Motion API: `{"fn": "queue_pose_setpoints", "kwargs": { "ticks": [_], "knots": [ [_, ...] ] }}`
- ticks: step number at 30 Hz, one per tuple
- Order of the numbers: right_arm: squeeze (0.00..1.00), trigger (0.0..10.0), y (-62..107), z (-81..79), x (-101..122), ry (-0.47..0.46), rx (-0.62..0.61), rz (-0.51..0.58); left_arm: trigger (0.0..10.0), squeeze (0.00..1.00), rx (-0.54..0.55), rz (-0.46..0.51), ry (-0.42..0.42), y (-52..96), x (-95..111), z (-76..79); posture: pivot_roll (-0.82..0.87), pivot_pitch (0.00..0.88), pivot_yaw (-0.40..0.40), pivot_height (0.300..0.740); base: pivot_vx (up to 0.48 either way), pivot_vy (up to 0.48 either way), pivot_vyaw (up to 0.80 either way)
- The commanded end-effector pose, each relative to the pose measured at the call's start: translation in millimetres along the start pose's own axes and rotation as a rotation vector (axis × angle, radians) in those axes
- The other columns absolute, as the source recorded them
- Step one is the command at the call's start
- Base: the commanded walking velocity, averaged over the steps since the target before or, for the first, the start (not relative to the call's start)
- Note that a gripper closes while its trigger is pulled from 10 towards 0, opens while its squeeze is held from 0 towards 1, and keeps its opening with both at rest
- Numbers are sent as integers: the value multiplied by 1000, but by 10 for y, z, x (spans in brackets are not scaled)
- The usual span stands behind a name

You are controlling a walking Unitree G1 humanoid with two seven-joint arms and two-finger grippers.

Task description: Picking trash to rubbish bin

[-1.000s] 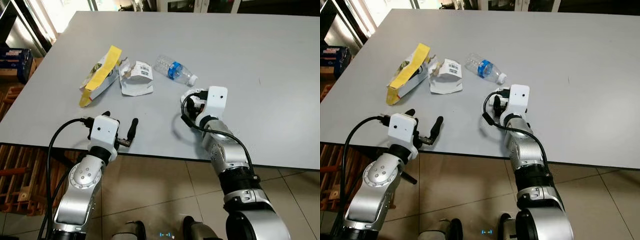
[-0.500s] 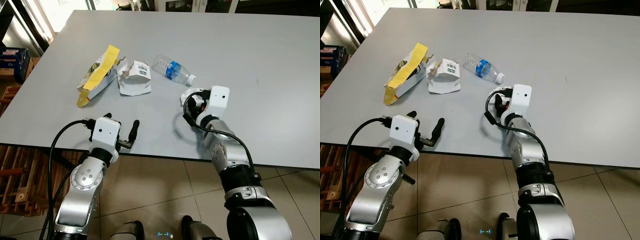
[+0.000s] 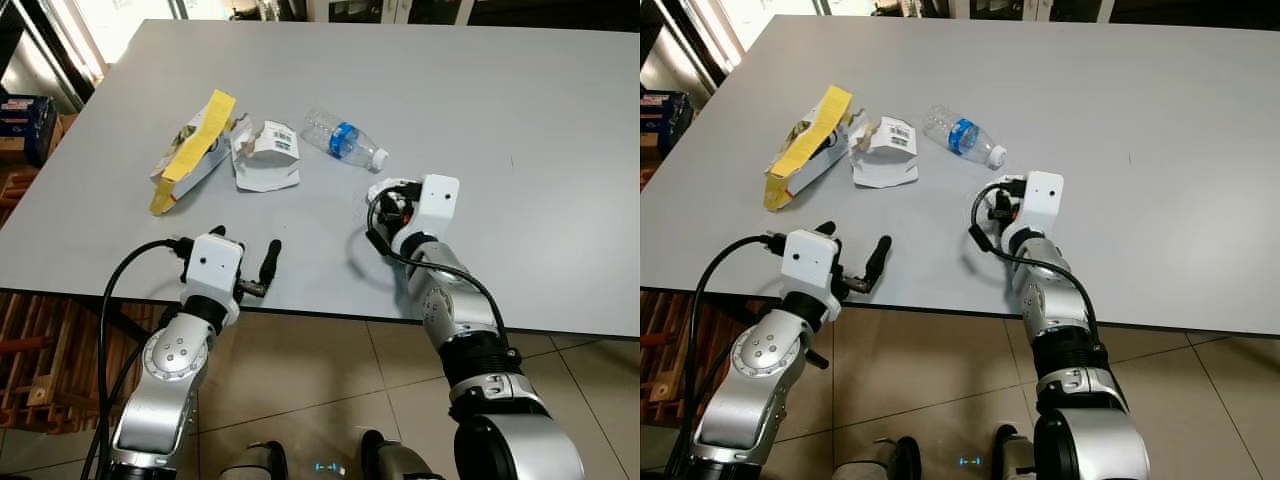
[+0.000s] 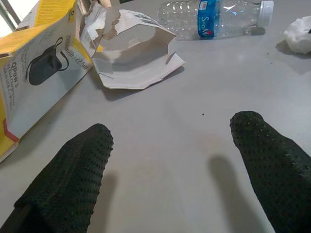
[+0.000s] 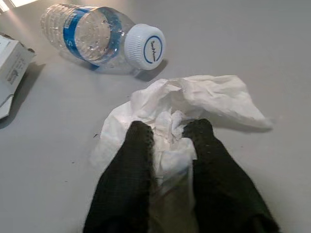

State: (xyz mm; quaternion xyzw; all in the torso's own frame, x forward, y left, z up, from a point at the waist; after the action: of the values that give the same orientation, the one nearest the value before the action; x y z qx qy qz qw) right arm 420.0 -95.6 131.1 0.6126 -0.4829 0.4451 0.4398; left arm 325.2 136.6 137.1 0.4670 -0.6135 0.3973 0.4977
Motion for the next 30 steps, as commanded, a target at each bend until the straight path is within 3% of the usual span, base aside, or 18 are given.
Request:
{"fn": "queue_pose_setpoints", "kwargs": {
  "ticks": [1, 20, 30],
  "knots": [
    [0, 0, 85, 63, -477, -24, -20, -164, 10000, 0, 4, -7, -5, 28, -9, 7, 165, 241, 43, 740, 0, 0, 0],
    [0, 0, 87, 90, -481, -21, -33, -156, 10000, 0, -1, -5, -11, 23, -4, 16, 163, 241, 49, 740, 0, 0, 0],
    [0, 0, 60, 143, -206, 81, -91, -29, 10000, 0, 8, 7, -18, -11, 21, -14, 166, 222, 50, 740, 0, 0, 0]
  ]
}}
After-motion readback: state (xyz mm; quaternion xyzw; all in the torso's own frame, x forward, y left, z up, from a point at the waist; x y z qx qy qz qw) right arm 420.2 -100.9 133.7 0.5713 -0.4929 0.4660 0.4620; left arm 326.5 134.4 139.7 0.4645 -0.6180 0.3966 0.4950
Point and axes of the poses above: a point about 5 cm out from each wrist's last joint towards the gripper, its own y axis pointing back from the gripper into the wrist, its own x axis along the axis of the wrist's last joint, z = x × y, the point moved 5 cm from there along -y, pointing out of the wrist towards the gripper, and after that the axes turned 2 degrees about y, right-handed, at the moved point
